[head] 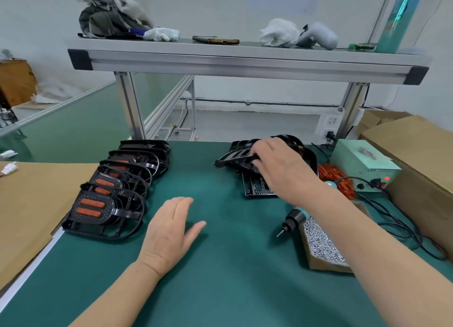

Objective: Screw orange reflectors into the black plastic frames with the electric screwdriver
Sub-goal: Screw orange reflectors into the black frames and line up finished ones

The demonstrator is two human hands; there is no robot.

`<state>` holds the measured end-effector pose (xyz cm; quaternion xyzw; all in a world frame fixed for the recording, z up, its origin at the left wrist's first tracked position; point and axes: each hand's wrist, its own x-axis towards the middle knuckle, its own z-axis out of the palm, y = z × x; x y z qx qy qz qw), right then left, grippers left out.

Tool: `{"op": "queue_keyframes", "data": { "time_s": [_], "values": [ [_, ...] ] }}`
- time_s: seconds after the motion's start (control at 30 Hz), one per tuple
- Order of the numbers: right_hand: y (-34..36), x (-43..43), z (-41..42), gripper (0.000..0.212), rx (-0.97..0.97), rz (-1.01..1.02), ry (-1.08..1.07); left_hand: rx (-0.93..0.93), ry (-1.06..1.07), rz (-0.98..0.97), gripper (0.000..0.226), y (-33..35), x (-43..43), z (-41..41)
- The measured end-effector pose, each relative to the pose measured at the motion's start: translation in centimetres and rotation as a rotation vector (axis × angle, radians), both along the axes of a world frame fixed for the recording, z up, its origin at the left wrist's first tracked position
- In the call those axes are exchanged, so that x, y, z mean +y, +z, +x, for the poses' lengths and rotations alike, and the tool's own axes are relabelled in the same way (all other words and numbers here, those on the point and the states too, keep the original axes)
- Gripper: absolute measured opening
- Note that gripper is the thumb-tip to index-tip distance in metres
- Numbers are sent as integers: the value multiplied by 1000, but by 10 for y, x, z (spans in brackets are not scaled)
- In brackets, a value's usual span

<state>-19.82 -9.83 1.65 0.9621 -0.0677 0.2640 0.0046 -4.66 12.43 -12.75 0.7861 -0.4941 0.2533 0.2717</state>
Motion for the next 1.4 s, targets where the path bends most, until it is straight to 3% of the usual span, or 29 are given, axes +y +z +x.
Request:
{"op": "queue_keyframes", "data": {
  "time_s": [0.17,0.33,0.4,0.5,0.67,0.8,1.1,1.27,1.4],
  "values": [
    [16,52,3,9,125,-160,193,112,-33,-145,78,3,4,-16],
    [9,79,15,19,314,-195,262,175,-55,-180,67,8,6,-25],
    [8,84,21,24,404,-151,275,106,-26,-163,55,8,6,-26],
    [3,86,32,30,455,-48,284,23,15,-118,59,10,7,-28],
    [-4,66,34,34,319,233,238,233,80,39,43,5,8,-22],
    [-10,17,18,28,145,391,24,489,113,-11,48,-1,5,-10],
    [-42,-119,-25,29,5,452,-695,638,135,20,50,-3,6,-5],
    [-51,-165,-28,33,260,387,-873,694,80,15,44,-7,5,-4],
    [-55,-186,-23,37,459,343,-860,487,60,-39,40,-2,3,-8]
  ]
}}
